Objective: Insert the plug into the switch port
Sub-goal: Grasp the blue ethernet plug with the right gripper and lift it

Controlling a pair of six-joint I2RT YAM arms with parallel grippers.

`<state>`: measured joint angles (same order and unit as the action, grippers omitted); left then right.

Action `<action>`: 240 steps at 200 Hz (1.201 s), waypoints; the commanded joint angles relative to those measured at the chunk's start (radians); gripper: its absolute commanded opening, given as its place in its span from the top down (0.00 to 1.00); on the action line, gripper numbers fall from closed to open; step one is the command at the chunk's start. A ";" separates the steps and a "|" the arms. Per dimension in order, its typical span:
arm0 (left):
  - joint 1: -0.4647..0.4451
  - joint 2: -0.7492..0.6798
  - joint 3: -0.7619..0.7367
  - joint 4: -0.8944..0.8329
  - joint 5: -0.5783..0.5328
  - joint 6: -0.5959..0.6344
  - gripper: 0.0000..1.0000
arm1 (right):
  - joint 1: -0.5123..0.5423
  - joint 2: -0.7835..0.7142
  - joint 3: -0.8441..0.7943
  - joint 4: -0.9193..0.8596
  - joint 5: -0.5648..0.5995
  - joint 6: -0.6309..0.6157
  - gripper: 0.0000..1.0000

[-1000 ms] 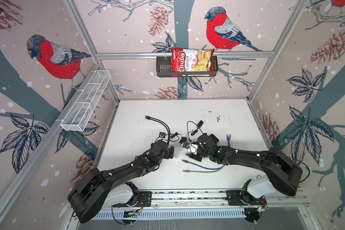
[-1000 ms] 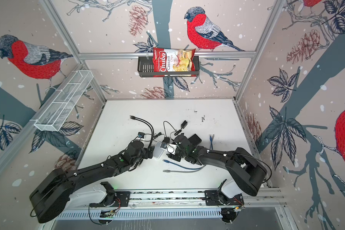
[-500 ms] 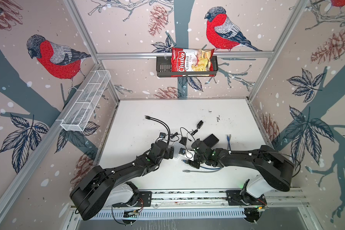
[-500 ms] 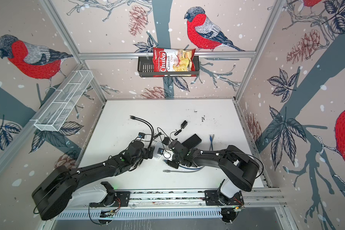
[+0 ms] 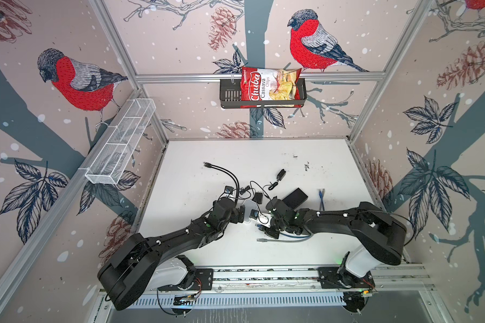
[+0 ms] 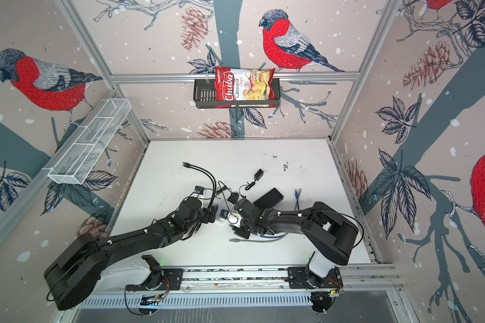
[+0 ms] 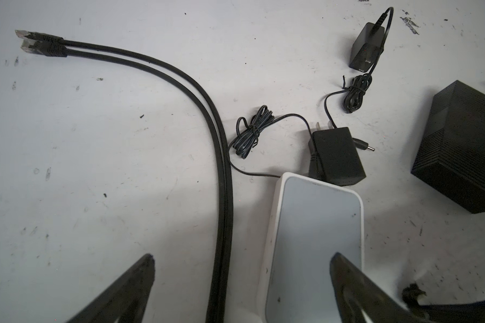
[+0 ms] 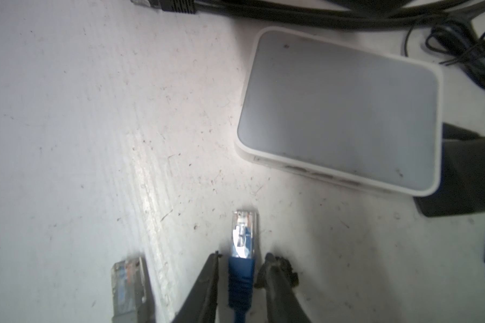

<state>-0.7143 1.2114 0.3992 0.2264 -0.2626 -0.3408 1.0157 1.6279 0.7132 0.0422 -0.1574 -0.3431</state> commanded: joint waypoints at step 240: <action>0.021 0.217 0.191 -0.072 0.114 -0.071 0.06 | -0.067 0.020 -0.053 0.282 0.132 0.092 0.98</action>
<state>-0.6956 1.4254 0.5915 0.1383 -0.1589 -0.3882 0.9493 1.6470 0.6689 0.2569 -0.0185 -0.2836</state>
